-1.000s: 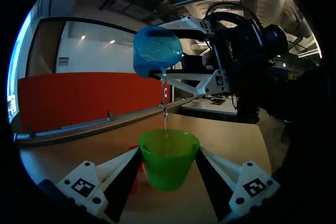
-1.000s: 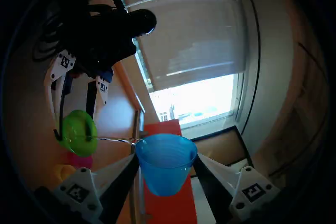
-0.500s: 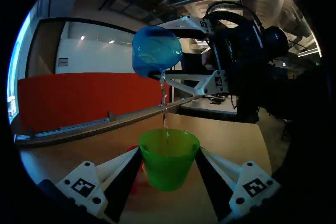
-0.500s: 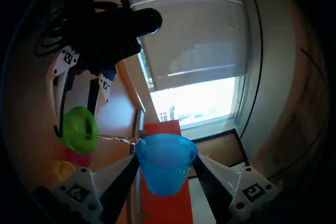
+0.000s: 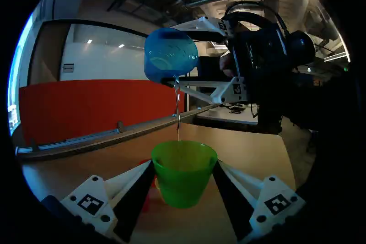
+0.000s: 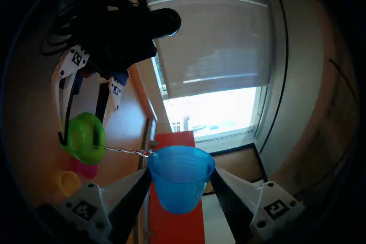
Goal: Pour water
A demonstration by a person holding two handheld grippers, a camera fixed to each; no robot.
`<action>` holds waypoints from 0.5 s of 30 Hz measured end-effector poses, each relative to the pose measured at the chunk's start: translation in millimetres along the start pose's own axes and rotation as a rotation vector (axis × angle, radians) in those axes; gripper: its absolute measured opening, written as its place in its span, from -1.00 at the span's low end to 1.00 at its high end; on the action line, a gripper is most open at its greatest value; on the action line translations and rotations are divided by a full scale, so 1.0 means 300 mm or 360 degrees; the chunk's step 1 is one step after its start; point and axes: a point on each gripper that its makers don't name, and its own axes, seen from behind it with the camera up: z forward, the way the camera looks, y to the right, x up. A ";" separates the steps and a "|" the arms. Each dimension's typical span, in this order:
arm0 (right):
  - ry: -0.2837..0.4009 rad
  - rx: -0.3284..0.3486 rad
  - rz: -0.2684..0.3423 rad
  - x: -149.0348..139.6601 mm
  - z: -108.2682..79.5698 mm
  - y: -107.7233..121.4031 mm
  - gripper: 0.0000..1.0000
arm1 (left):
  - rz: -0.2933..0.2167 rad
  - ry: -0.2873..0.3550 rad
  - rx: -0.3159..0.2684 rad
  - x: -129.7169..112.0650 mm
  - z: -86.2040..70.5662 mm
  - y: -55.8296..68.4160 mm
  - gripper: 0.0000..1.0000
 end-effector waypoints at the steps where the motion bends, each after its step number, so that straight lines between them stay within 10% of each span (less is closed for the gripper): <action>1: 0.0001 0.0001 -0.0003 0.000 -0.001 0.000 0.79 | 0.0000 -0.0001 -0.0001 0.000 0.000 0.000 0.71; 15: 0.0008 -0.0007 -0.0074 -0.005 -0.003 0.009 0.80 | 0.0002 -0.0002 0.0000 -0.002 -0.001 -0.001 0.71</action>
